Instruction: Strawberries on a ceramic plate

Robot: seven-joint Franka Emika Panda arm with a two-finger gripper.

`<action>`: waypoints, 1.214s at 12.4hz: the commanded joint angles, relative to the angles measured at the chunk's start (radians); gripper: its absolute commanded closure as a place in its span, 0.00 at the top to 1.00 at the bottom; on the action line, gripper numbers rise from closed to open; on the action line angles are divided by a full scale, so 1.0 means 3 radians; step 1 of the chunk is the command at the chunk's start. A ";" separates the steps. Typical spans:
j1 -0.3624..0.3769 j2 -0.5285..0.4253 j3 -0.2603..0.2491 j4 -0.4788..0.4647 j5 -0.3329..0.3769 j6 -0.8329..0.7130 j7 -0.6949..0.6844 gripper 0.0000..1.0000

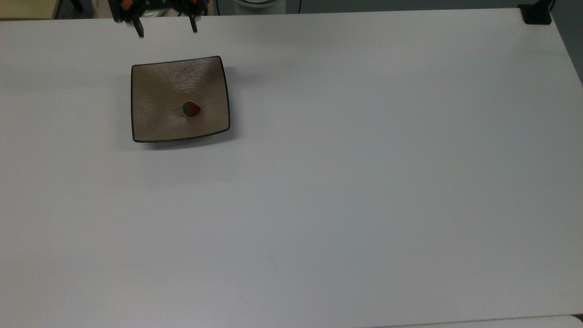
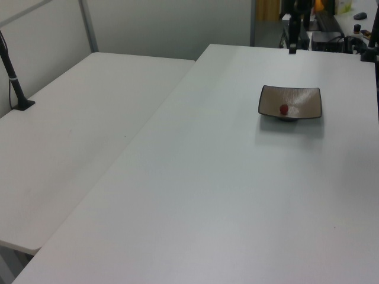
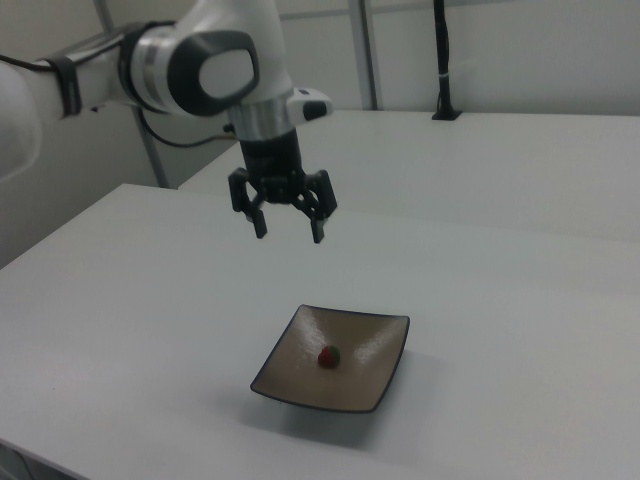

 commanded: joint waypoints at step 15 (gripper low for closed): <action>0.0554 -0.0145 0.0281 0.0033 0.0327 0.0388 0.0665 1.00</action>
